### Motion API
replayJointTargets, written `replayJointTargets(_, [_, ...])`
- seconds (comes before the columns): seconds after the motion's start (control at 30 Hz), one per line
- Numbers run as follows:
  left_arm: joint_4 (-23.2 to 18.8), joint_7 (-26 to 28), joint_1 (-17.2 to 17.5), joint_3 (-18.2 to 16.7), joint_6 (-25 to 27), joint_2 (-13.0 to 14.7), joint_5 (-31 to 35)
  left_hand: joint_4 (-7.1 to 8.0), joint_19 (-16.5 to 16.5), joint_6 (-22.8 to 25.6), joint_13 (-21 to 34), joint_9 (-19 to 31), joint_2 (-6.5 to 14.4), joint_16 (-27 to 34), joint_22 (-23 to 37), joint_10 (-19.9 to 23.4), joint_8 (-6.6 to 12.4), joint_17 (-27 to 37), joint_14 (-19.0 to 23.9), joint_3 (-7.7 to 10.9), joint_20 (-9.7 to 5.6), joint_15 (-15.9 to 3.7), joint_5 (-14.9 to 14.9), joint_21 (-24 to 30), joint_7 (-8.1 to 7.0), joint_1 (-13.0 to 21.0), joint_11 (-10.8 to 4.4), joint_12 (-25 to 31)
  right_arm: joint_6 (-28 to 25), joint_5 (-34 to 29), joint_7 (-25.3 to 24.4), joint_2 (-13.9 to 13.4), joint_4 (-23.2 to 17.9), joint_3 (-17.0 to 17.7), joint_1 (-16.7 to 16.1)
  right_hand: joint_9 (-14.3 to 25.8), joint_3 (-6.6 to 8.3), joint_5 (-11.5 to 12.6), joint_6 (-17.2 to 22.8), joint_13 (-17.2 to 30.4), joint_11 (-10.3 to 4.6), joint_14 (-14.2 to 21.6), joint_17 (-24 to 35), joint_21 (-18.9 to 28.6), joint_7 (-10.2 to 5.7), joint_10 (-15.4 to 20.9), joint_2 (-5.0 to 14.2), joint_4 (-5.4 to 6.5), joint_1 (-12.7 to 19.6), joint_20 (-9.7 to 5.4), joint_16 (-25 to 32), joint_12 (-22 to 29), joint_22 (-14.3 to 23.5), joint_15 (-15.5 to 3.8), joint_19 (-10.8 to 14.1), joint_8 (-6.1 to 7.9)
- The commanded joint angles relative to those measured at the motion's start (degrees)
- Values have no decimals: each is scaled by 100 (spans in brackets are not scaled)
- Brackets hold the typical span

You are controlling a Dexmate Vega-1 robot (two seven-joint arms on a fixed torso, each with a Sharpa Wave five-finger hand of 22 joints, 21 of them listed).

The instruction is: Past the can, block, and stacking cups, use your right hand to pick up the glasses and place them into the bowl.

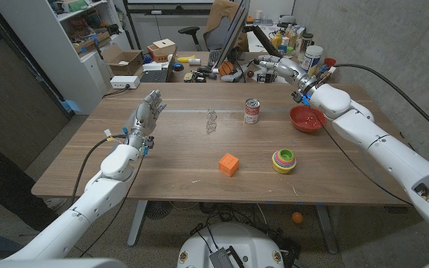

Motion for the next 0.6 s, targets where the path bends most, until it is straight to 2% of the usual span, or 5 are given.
replayJointTargets(0.03, [-58, 10, 82, -29, -77, -7, 18, 4, 37, -10, 12, 30, 667, -7, 30, 35, 5, 19, 12, 34, -16, 14, 59, 20, 29, 26, 11, 10, -217, -765, 342, -140, -381, -323, 444, 27, -3, -11, 1, 32, -18, -11, 25, -2, -59, 10, 6, -58, 54, 13, -30, 11, 23, -11, 18, 17])
replayJointTargets(0.33, [-28, -22, 112, -67, -143, -5, 6, 3, 51, -3, 13, 30, 666, -13, 30, 45, 0, 19, 21, 34, -17, 12, 59, 20, 26, 28, 18, 7, -326, -1113, 536, 2, -415, -529, 747, 29, -18, -13, -19, 36, -17, -60, 29, -21, -75, -12, 4, -81, 71, 22, -51, 0, 24, -19, -23, 5])
replayJointTargets(0.6, [67, -80, 88, -66, -200, -36, -13, 2, 57, 4, 14, 31, 664, -19, 30, 55, -6, 19, 32, 34, -9, 11, 60, 17, 25, 29, 19, 3, -282, -1362, 676, 281, -101, -757, 1115, 30, -31, -14, -47, 38, -35, -87, 31, -27, -84, -26, 2, -97, 81, 8, -61, -7, 25, -19, -33, -8])
